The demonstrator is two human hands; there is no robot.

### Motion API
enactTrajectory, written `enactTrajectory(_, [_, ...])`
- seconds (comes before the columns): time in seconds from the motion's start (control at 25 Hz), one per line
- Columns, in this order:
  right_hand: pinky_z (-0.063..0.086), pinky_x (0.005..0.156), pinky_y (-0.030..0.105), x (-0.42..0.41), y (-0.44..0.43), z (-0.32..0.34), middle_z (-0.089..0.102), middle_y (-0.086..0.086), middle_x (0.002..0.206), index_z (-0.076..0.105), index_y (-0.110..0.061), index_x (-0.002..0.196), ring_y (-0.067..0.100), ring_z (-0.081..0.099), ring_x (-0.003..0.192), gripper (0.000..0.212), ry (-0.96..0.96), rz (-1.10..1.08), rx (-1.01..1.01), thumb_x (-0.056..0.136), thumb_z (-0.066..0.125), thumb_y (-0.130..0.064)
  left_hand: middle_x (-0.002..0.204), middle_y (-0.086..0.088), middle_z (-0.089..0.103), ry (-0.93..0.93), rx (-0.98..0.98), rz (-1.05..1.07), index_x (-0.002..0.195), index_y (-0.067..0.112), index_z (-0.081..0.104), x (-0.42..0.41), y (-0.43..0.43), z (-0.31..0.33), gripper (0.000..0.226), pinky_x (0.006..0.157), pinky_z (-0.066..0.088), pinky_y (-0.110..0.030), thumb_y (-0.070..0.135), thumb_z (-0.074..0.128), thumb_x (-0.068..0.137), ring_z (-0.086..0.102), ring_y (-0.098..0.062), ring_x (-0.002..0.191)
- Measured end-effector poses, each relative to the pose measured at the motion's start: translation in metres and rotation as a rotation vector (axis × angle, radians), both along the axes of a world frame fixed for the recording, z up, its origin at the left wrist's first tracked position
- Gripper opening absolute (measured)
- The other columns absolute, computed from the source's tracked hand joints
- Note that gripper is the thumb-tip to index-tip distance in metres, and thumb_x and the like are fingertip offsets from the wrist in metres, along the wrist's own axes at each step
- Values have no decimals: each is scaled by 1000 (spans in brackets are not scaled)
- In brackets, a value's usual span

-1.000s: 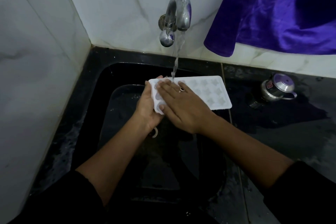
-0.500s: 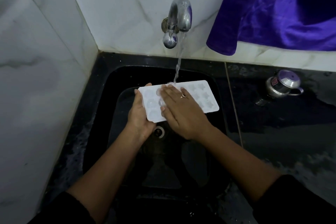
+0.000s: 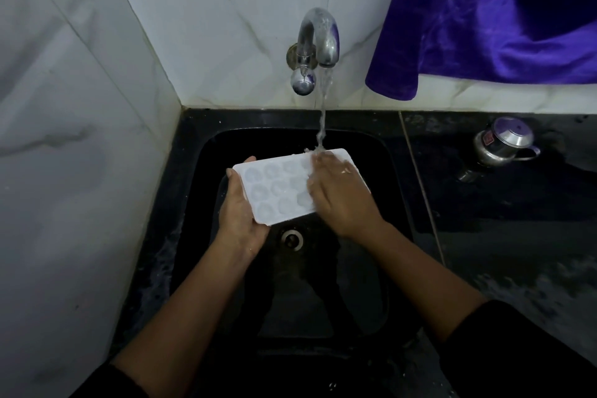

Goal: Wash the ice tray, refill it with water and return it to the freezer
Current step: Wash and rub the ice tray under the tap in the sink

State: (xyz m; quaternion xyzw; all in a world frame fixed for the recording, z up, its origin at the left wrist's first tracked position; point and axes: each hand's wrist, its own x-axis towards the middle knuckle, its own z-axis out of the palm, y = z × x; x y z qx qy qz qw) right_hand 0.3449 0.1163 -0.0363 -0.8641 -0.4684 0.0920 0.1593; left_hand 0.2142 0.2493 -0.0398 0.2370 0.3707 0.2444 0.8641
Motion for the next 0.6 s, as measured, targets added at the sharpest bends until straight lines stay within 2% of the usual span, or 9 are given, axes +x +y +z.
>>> enactTrajectory(0.08, [16,129,43,5,-1,-1,36,14,165,35,-6,159,24,26,156,71,32,-134,-16,103,18,-47,136,-10,71,8,10,-7,140,23,62,-4,2,2,55,103,54,-54,58,35,109,69,-33,123])
enactTrajectory(0.2, [10,130,41,-26,16,5,25,13,170,27,-7,162,24,18,159,72,108,-30,3,103,18,-48,139,-10,70,6,4,-14,141,25,60,-4,7,5,54,98,56,-51,59,32,109,69,-31,121])
enactTrajectory(0.28, [8,130,41,-25,14,6,22,10,171,25,-9,163,21,15,160,71,81,29,13,104,18,-48,136,-8,71,12,7,-25,139,27,61,-3,12,7,53,97,56,-52,59,31,109,70,-30,120])
enactTrajectory(0.36, [13,129,45,1,5,1,26,11,170,28,-11,162,22,19,159,74,40,-55,11,103,14,-51,133,-6,74,22,25,-34,138,28,63,-2,17,11,53,95,58,-52,59,32,109,71,-29,118])
enactTrajectory(0.48, [14,129,45,26,-13,-11,24,10,171,22,-12,164,23,18,159,81,53,-169,-88,99,7,-57,134,-5,73,34,25,-58,142,27,62,0,23,13,53,99,57,-56,58,34,109,71,-31,120])
enactTrajectory(0.6, [15,129,45,13,-21,-19,23,11,171,23,-10,164,24,17,159,76,48,-174,-84,103,13,-53,136,-6,71,45,23,-84,141,27,62,4,29,5,53,102,55,-58,58,34,109,69,-32,123])
